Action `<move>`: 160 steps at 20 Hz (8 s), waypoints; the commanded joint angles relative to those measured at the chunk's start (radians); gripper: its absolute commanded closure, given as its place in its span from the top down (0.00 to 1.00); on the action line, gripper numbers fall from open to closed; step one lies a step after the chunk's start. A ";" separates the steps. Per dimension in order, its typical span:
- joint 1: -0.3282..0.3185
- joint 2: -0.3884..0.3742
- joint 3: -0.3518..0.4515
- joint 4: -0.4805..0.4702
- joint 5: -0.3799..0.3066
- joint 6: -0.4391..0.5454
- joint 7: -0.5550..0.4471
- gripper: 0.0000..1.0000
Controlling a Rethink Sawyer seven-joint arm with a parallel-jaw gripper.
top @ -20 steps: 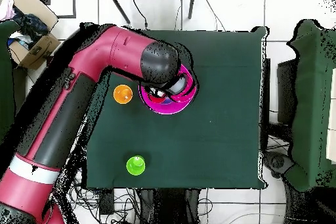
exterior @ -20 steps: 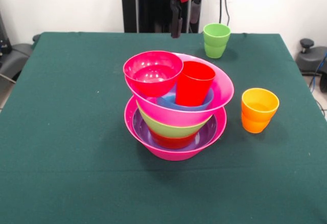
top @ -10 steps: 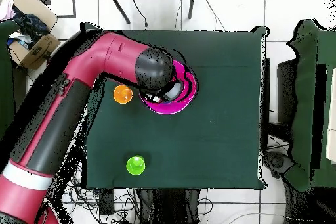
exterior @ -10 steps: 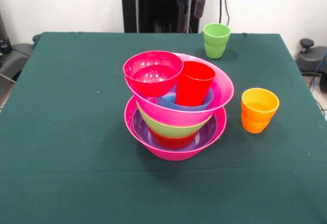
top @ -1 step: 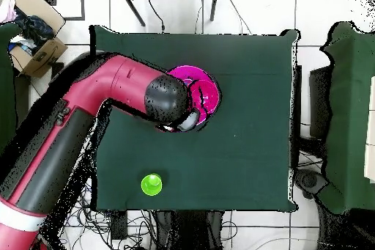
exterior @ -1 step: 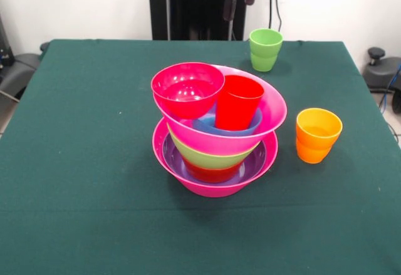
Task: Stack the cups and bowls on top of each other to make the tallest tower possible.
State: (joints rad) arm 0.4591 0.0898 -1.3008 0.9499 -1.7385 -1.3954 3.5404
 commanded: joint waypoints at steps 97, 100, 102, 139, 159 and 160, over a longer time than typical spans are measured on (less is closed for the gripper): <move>0.159 -0.048 0.526 0.503 0.299 0.350 -0.329 1.00; 0.160 -0.050 0.535 0.504 0.309 0.358 -0.334 1.00; 0.159 -0.049 0.541 0.502 0.315 0.367 -0.335 1.00; 0.117 -0.039 0.697 0.519 0.361 0.426 -0.464 1.00; 0.101 -0.094 0.645 0.475 0.308 0.422 -0.384 1.00; 0.100 -0.096 0.643 0.474 0.308 0.424 -0.384 1.00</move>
State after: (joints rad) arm 0.5811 -0.0018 -0.7870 1.4921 -1.4266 -1.0722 3.3272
